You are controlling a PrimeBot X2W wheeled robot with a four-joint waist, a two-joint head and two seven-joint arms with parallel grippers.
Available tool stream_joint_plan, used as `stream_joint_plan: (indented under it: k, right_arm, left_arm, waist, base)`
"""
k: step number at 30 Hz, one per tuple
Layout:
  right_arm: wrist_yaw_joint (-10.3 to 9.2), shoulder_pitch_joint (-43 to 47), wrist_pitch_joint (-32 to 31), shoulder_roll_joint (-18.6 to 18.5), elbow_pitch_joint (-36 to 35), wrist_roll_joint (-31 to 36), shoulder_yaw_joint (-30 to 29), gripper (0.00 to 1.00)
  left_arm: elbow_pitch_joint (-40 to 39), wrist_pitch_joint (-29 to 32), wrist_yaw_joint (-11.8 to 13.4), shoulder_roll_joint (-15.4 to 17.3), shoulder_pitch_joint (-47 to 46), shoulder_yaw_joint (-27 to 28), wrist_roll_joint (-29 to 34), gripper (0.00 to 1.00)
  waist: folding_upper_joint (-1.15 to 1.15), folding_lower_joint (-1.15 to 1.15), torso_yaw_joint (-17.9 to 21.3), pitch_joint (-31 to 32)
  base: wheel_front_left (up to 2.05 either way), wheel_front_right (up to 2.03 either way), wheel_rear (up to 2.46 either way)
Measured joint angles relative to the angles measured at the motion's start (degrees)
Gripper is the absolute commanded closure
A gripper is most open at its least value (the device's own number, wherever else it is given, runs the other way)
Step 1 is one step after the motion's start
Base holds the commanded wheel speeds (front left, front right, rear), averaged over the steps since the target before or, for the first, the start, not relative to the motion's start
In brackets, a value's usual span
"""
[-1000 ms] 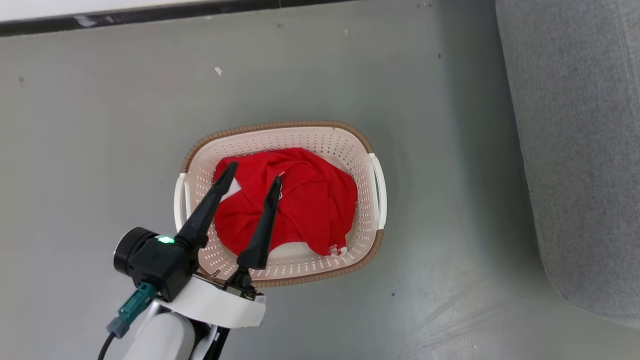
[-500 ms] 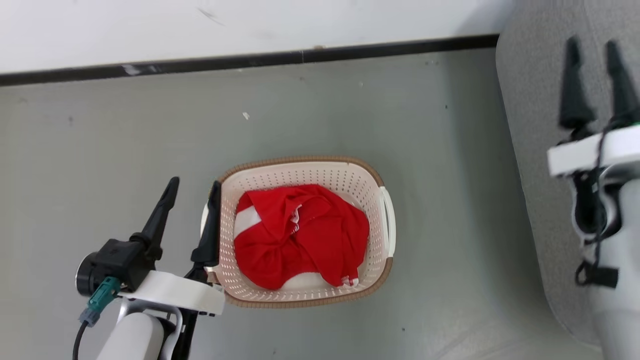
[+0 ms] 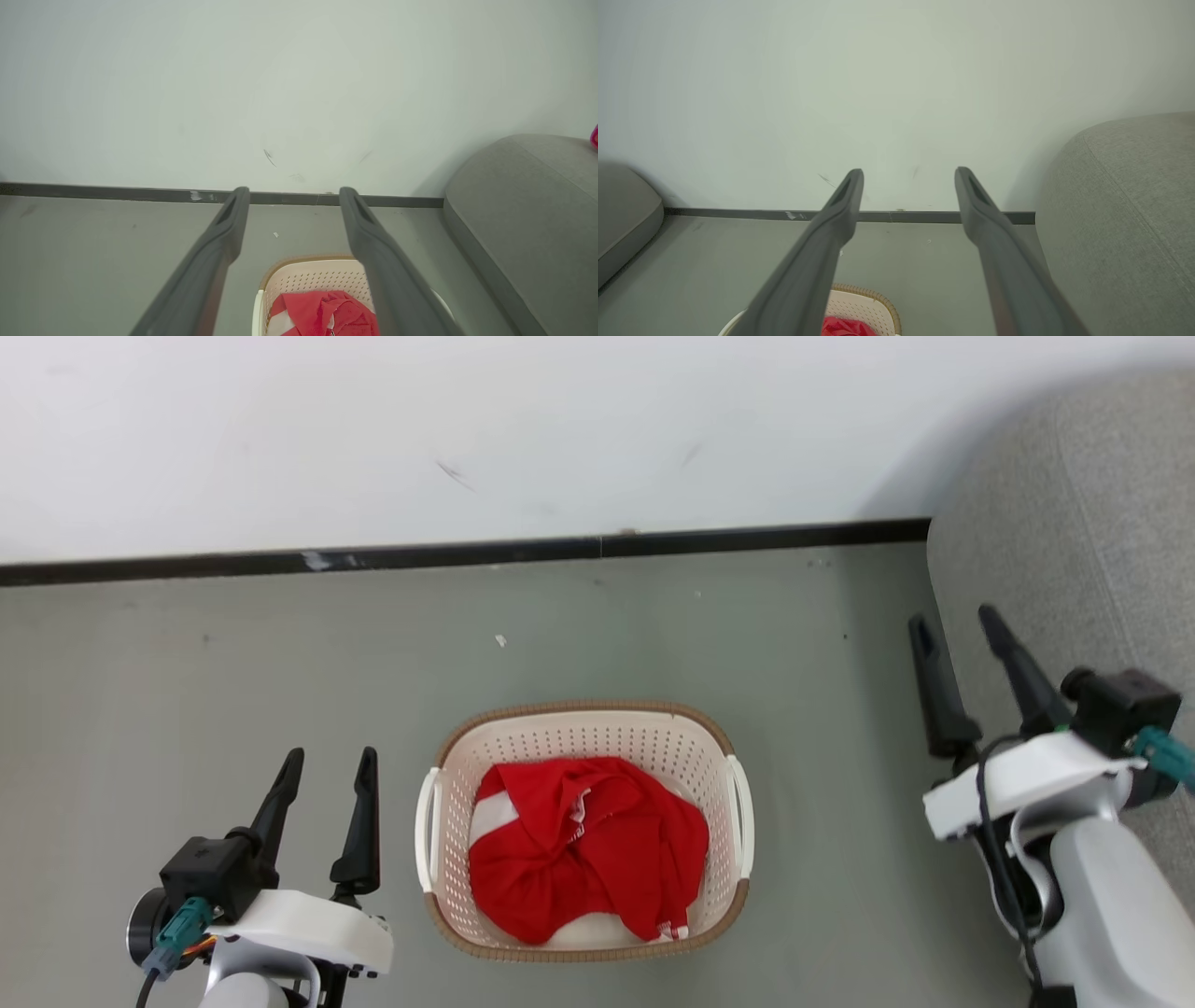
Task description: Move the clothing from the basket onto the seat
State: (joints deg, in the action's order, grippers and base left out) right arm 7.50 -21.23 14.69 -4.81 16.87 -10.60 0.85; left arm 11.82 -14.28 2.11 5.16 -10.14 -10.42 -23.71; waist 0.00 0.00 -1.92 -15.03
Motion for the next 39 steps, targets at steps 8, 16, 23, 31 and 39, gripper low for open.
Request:
stream_joint_plan:
  k: [8,16,23,31,39]
  right_arm:
    - [0.00,6.11,0.00,0.51,-0.51,0.73,-0.42,0.00]
    - [0.00,10.40,0.00,0.97,-1.49,2.43,-0.90,0.00]
    - [0.00,14.16,0.00,1.46,-1.90,2.54,-1.85,0.00]
    - [0.00,16.71,0.00,1.82,-2.53,2.58,-1.91,0.00]
    - [0.00,17.98,0.00,2.09,-3.36,2.58,-2.07,0.00]
  left_arm:
    - [0.41,-0.01,-0.24,-0.68,2.11,2.16,0.04,0.00]
    - [1.30,-0.01,-0.86,-1.16,4.72,2.53,0.21,0.00]
    - [1.98,-0.01,-1.85,-1.40,6.73,2.61,0.91,0.00]
    - [2.32,-0.01,-2.29,-1.53,8.41,2.76,1.70,0.00]
    - [2.35,-0.01,-2.46,-1.64,9.75,3.05,2.19,0.00]
  waist:
    - [0.00,0.00,-1.03,4.70]
    - [0.00,0.00,-1.88,8.81]
    - [0.00,0.00,-2.46,12.13]
    - [0.00,-0.01,-2.60,14.60]
    - [0.00,-0.01,-2.34,16.16]
  base:
    - [0.00,0.00,0.00]
    - [0.00,0.00,0.00]
    - [0.00,0.00,0.00]
    - [0.00,0.00,0.00]
    - [0.00,0.00,0.00]
